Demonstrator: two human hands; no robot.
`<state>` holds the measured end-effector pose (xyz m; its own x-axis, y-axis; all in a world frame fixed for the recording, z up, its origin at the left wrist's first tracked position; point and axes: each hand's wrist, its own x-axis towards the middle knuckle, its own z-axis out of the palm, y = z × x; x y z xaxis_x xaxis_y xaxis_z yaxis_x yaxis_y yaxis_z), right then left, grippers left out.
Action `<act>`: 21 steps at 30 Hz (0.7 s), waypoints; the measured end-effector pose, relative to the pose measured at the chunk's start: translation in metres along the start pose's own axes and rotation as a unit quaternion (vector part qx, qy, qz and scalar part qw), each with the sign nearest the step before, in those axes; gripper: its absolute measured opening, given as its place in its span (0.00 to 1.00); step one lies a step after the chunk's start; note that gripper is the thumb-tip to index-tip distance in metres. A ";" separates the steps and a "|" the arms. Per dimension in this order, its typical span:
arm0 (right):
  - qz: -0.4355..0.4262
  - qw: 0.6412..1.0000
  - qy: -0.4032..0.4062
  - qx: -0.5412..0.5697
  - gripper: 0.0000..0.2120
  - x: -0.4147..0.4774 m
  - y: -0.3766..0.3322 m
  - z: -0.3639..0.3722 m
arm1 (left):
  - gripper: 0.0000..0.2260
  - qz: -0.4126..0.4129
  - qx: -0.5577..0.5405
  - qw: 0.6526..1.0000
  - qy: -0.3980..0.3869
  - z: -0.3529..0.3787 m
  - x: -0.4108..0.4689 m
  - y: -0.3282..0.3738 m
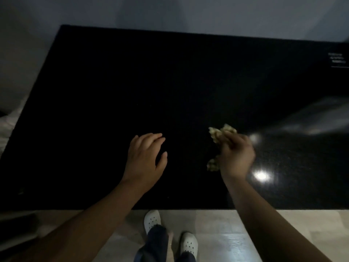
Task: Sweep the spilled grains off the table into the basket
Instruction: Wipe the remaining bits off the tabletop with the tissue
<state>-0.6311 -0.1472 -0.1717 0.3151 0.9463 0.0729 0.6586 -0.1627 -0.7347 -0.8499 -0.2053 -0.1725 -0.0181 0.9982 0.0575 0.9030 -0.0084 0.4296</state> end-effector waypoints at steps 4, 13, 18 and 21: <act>-0.175 0.974 -0.140 0.006 0.13 -0.040 -0.010 0.016 | 0.21 -0.030 0.025 0.999 0.019 0.004 -0.019 -0.009; -0.151 0.986 -0.075 -0.020 0.08 -0.034 0.042 -0.039 | 0.23 -0.003 0.038 0.999 0.031 0.012 -0.051 0.012; -0.154 0.985 -0.072 -0.018 0.09 -0.043 0.025 -0.016 | 0.24 -0.011 0.043 0.998 0.037 0.022 -0.062 0.019; -0.268 0.950 -0.161 0.023 0.13 -0.082 0.036 -0.024 | 0.23 -0.010 0.052 0.998 0.042 0.026 -0.068 0.018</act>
<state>-0.6172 -0.2374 -0.1876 -0.2875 0.9275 0.2391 0.6332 0.3713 -0.6791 -0.8211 -0.2717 -0.1920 -0.0676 0.9896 0.1272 0.9416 0.0212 0.3361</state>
